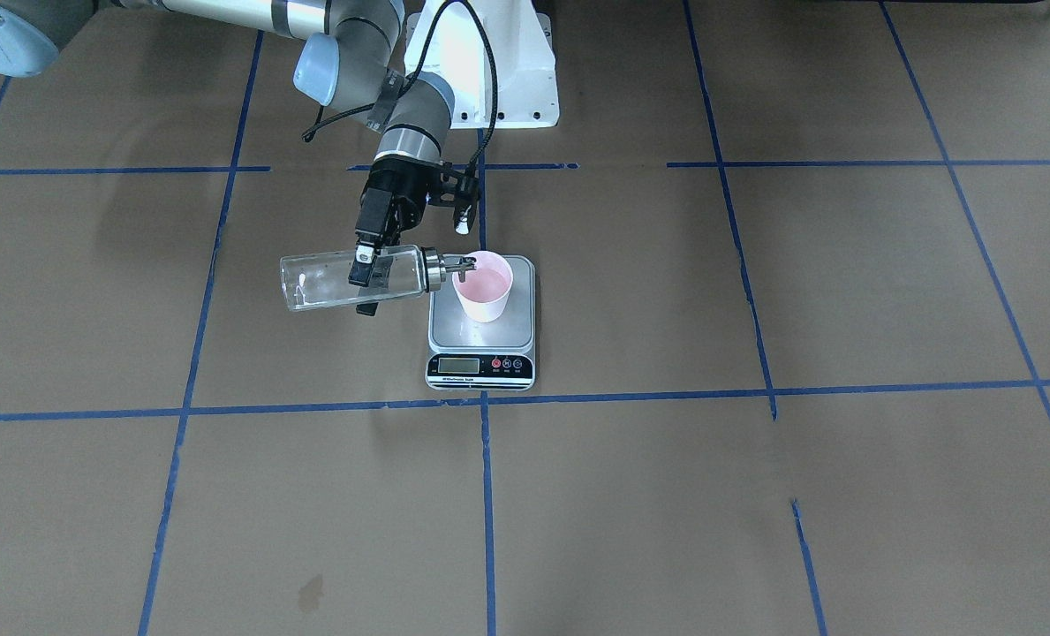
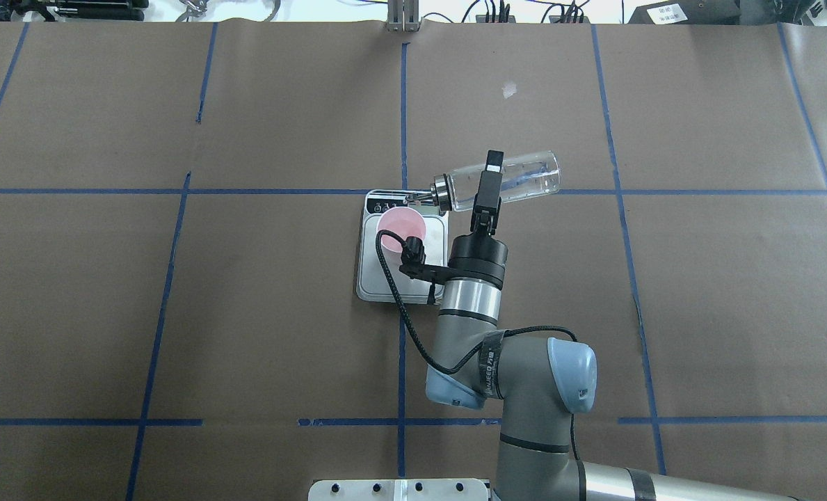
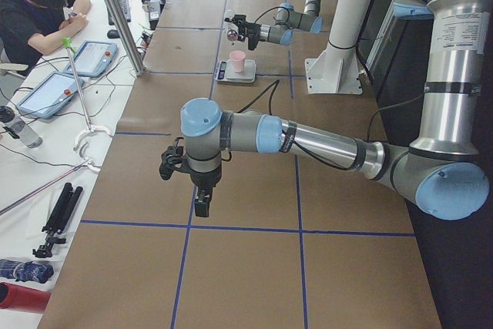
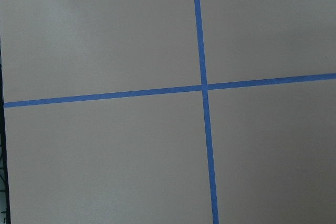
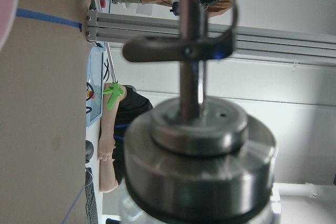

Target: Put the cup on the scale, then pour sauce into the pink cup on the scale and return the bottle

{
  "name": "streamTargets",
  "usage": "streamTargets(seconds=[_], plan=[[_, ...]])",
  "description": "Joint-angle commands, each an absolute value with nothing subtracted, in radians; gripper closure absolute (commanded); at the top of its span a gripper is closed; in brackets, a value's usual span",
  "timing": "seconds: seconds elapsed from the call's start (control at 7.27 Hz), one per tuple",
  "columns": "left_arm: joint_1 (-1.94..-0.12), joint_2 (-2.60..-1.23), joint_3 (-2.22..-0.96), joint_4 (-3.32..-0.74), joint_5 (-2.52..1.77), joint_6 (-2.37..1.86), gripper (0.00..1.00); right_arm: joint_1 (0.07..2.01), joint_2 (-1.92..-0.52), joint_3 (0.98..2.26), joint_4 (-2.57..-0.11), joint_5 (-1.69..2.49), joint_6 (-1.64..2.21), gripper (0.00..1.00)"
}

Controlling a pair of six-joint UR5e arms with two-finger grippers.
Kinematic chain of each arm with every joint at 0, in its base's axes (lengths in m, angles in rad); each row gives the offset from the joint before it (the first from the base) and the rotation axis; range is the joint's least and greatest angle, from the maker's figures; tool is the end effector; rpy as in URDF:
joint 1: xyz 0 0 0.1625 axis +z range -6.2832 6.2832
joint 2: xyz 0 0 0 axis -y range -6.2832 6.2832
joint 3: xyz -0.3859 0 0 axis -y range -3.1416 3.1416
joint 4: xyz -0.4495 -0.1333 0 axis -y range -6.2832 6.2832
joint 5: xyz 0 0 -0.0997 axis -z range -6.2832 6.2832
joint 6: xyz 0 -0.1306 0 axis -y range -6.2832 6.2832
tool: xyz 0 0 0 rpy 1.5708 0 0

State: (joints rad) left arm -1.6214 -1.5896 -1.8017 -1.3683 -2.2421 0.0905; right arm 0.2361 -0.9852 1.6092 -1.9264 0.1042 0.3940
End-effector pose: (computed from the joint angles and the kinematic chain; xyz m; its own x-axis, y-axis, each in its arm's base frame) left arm -0.0797 -0.5439 0.5347 0.7849 0.0799 -0.6145 -0.0205 0.9945 0.1032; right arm -0.5974 -0.4144 0.2081 0.6191 0.0502 -0.7837 0.7578 0.2234 0.6130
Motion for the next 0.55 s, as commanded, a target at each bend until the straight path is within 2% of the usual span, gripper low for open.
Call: streamTargets(seconds=[0.0, 0.41], plan=[[-1.621, -1.591, -1.801, -1.368, -2.261, 0.091, 0.00, 0.239, -0.994, 1.609, -1.927, 0.071, 0.376, 1.00], [-1.621, -1.591, -1.798, -1.368, -2.261, 0.091, 0.00, 0.239, -1.005, 1.611, -1.927, 0.063, 0.376, 1.00]])
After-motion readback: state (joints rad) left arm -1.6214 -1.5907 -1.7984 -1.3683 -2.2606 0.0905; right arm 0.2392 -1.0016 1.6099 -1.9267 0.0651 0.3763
